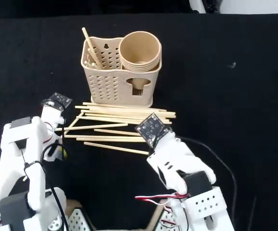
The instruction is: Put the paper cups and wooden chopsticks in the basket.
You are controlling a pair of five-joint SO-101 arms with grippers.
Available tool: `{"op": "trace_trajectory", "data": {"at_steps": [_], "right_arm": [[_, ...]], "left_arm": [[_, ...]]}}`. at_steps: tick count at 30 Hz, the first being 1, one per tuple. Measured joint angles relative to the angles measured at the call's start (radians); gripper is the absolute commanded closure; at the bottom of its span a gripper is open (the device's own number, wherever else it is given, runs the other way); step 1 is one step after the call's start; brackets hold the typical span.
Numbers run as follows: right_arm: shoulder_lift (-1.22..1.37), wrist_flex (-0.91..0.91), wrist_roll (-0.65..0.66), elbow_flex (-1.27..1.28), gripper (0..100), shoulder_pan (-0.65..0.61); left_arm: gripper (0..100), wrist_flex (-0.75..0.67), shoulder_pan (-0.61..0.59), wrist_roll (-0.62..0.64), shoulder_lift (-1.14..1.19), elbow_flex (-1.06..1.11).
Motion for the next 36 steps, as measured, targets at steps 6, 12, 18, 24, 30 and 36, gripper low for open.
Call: {"op": "trace_trajectory", "data": {"at_steps": [6,12,18,24,30,36], "right_arm": [[0.000,0.000,0.000,0.000,86.1,0.000],[0.000,0.000,0.000,0.000,86.1,0.000],[0.000,0.000,0.000,0.003,86.1,0.000],[0.000,0.000,-0.002,0.006,86.1,0.000],[0.000,0.000,0.000,0.006,86.1,0.000],[0.000,0.000,0.000,0.006,86.1,0.000]], "left_arm": [[78,-0.068,0.000,0.000,0.000,0.006],[78,-0.084,0.000,0.000,0.003,0.005],[78,-0.138,0.006,0.000,0.003,0.021],[78,-0.153,0.006,0.000,0.000,0.064],[94,-0.155,0.008,0.000,-0.002,0.077],[96,-0.143,0.017,-0.002,0.002,0.083]]}}
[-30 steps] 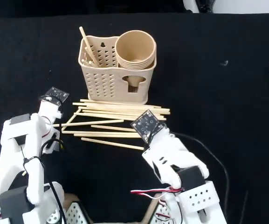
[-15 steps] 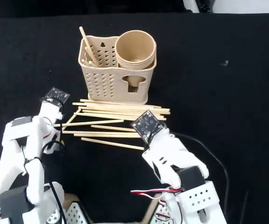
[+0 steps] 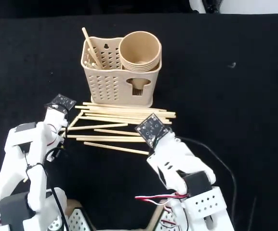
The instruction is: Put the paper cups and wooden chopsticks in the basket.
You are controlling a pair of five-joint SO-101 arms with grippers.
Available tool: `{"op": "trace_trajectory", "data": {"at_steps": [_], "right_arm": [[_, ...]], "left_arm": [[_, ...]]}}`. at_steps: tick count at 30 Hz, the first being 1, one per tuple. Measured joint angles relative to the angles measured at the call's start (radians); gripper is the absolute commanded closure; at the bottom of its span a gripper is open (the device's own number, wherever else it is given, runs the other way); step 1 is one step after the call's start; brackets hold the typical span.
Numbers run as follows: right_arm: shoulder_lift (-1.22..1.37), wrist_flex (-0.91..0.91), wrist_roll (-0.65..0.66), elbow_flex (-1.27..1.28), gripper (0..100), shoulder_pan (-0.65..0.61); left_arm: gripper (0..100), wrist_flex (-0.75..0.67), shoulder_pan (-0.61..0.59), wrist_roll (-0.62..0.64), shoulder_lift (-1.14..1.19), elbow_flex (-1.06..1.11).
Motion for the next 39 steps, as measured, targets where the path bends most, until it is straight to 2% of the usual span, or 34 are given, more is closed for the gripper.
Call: {"op": "trace_trajectory", "data": {"at_steps": [4,10,17,21,25,33,39], "right_arm": [[0.000,0.000,0.000,0.000,86.1,0.000],[0.000,0.000,0.000,0.000,86.1,0.000],[0.000,0.000,0.000,0.000,86.1,0.000],[0.000,0.000,0.000,0.000,86.1,0.000],[0.000,0.000,0.000,0.000,86.1,0.000],[0.000,0.000,0.000,0.003,86.1,0.000],[0.000,0.000,0.000,0.003,86.1,0.000]], "left_arm": [[97,0.037,-0.002,0.000,0.000,0.000],[97,0.178,-0.002,-0.008,0.000,-0.043],[97,0.440,-0.003,-0.176,0.000,-0.207],[97,0.566,-0.063,-0.282,0.000,-0.367],[97,0.592,-0.161,-0.313,0.000,-0.512],[97,0.601,-0.292,-0.457,0.000,-0.559],[97,0.712,-0.239,-0.532,0.000,-0.537]]}}
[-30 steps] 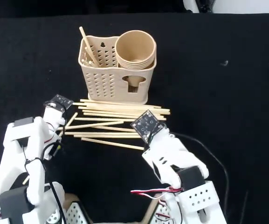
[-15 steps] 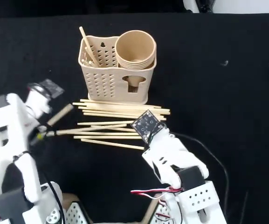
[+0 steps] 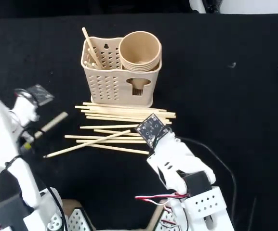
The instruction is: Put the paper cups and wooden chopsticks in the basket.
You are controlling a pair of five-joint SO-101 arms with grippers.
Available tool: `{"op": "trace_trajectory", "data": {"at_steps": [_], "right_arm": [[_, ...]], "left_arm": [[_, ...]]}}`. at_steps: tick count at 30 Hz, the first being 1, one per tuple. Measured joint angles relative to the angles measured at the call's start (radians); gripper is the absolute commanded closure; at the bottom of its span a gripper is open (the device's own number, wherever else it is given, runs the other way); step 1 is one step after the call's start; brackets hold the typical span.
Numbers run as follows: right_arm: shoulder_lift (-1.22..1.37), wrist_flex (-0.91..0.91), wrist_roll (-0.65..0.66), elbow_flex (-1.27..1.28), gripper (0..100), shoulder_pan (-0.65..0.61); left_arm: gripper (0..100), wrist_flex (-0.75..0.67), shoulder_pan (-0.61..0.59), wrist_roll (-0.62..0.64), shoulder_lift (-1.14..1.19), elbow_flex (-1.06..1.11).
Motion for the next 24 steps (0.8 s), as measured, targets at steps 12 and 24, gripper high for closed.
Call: {"op": "trace_trajectory", "data": {"at_steps": [12,24], "right_arm": [[0.000,0.000,0.000,0.000,86.1,0.000],[0.000,-0.023,-0.003,0.028,85.8,0.000]], "left_arm": [[97,-0.061,0.433,0.187,0.002,0.176],[78,-0.493,0.605,0.594,0.002,0.351]]}}
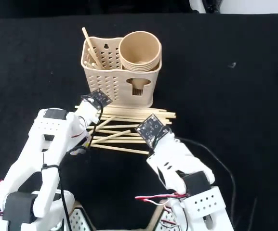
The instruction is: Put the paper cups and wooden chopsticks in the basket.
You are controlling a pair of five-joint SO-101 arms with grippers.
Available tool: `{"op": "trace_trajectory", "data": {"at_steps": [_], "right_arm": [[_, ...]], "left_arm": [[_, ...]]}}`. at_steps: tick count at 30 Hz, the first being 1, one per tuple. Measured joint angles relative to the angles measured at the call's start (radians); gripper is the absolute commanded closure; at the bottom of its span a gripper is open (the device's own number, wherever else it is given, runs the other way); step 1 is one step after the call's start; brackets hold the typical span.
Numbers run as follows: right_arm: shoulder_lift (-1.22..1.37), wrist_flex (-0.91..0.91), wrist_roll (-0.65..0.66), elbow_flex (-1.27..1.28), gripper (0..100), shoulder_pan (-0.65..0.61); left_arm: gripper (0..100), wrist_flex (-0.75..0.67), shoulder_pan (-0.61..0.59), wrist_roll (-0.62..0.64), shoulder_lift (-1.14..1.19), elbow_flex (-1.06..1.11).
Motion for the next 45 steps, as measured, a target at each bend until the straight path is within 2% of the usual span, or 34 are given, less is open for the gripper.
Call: {"op": "trace_trajectory", "data": {"at_steps": [5,8,12,17,30,33,39,42,45], "right_arm": [[0.000,0.000,0.002,0.000,85.8,0.000],[0.000,0.000,0.002,0.000,85.8,0.000],[0.000,0.000,0.002,0.000,85.8,0.000],[0.000,0.000,0.002,0.000,85.8,0.000],[0.000,0.000,0.002,0.000,85.8,0.000],[0.000,0.000,0.002,0.000,85.8,0.000],[0.000,0.000,0.002,0.000,85.8,0.000],[0.000,0.000,0.002,0.000,85.8,0.000],[0.000,0.000,0.002,0.000,85.8,0.000]], "left_arm": [[80,-0.003,0.000,0.000,0.000,0.000],[80,-0.003,-0.011,-0.044,0.000,0.000],[80,-0.020,-0.100,-0.095,0.000,0.000],[80,-0.130,-0.212,-0.155,0.000,0.058],[80,-0.173,-0.219,-0.196,-0.005,0.097],[80,-0.121,-0.219,-0.196,-0.002,0.074],[79,0.110,-0.218,-0.201,-0.002,-0.043],[70,0.126,-0.218,-0.206,-0.002,-0.054],[71,0.063,-0.218,-0.206,-0.002,-0.052]]}}
